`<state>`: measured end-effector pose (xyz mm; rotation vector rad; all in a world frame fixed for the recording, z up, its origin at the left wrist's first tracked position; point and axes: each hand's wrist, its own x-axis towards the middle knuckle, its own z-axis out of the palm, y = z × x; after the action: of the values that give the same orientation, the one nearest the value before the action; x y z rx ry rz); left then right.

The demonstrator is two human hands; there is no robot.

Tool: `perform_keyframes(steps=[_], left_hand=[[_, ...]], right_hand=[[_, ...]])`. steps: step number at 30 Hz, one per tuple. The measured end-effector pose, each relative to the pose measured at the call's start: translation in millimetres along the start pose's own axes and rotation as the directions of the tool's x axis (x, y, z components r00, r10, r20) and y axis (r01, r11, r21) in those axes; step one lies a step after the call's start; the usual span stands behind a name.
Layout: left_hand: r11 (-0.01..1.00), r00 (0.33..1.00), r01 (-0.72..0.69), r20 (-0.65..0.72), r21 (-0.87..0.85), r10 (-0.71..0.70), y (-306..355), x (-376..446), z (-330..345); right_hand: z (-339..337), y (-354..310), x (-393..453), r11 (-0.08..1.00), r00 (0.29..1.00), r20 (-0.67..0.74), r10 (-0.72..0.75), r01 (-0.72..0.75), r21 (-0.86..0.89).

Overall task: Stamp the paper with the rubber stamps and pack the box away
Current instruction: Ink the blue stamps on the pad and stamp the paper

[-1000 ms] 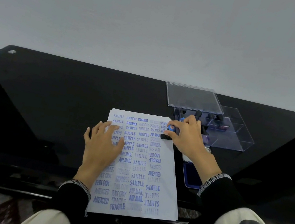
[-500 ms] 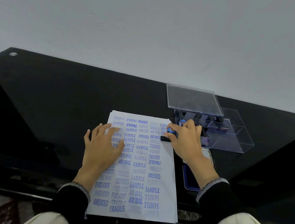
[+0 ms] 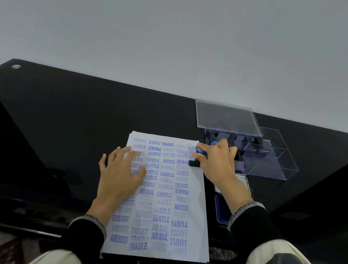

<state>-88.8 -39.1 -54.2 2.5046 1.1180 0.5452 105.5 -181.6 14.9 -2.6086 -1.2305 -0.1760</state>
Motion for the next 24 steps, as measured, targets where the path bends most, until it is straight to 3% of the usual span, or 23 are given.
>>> perform_keyframes(steps=[9,24], left_hand=[[1.0,1.0,0.004,0.006,0.004,-0.004,0,0,0],[1.0,1.0,-0.001,0.007,0.003,0.001,-1,1,1]], right_hand=[[3,-1,-21,1.0,0.996,-0.086,0.012,-0.012,-0.002],[-2,-6,-17,0.997,0.997,-0.018,0.076,-0.076,0.016]])
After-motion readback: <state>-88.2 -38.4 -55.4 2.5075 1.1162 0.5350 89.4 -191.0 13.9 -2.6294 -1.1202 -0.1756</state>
